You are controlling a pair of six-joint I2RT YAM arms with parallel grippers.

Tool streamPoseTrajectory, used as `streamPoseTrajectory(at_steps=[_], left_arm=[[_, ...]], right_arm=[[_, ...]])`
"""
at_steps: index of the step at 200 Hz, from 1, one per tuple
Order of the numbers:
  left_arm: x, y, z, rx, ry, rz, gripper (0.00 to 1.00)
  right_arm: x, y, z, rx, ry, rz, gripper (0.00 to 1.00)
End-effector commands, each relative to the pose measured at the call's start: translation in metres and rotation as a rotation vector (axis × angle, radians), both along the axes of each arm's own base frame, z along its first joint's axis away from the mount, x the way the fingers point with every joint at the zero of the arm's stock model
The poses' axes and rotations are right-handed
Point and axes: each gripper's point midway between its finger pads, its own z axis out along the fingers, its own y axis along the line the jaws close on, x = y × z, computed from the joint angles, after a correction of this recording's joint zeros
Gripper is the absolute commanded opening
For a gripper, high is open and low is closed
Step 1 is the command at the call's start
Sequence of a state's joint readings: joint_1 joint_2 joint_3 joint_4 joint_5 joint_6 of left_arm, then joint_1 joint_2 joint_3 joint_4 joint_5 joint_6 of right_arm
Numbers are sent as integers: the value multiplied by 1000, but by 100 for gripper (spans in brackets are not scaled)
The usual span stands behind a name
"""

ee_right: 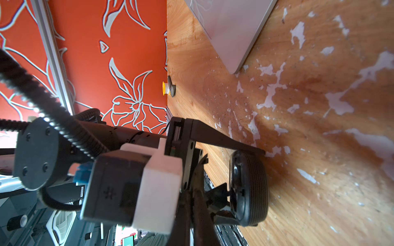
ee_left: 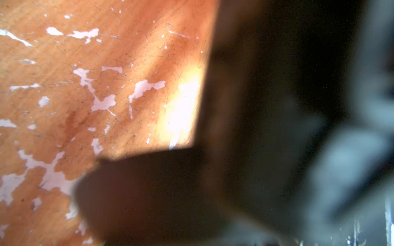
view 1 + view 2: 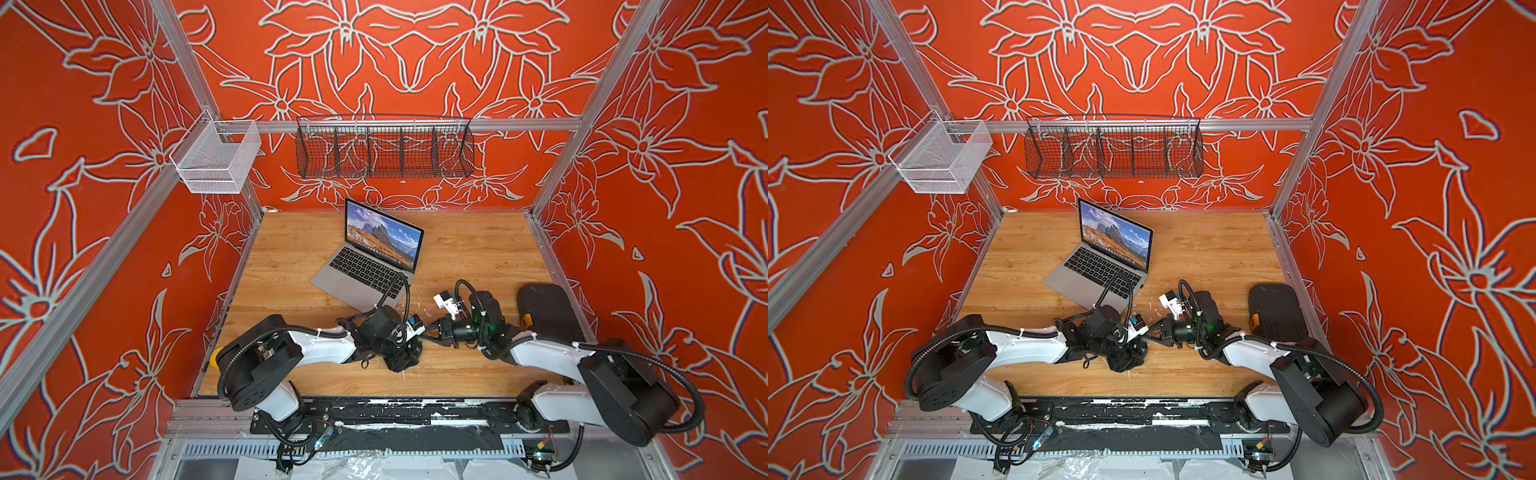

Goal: Insert the wireless mouse receiver into the laptop
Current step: Close the lid on the mouse.

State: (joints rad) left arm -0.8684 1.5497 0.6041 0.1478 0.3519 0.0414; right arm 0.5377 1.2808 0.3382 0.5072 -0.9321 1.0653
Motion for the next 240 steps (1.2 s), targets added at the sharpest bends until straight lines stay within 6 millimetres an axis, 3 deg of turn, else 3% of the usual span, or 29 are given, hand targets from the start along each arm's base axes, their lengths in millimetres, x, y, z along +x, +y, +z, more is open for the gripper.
streamPoseTrajectory(at_steps=[1,43,77,123,155,189,240], left_arm=[[-13,29,-38,155,80,26,24],[-14,29,-38,155,85,23,24],[-14,29,-38,152,84,23,24],[-15,29,-37,150,83,19,24],[-16,27,-37,152,84,13,24],[-18,26,-36,155,81,3,24],[-22,24,-38,163,87,-14,24]], right_arm=[[-3,1,10,49,9,-4,0],[-2,4,8,99,31,1,0],[-5,3,-16,18,65,29,0],[-12,-4,-31,-108,60,86,0],[-11,-6,-33,-157,46,106,0],[-9,-6,-37,-175,48,112,11],[2,-6,-34,-198,0,93,9]])
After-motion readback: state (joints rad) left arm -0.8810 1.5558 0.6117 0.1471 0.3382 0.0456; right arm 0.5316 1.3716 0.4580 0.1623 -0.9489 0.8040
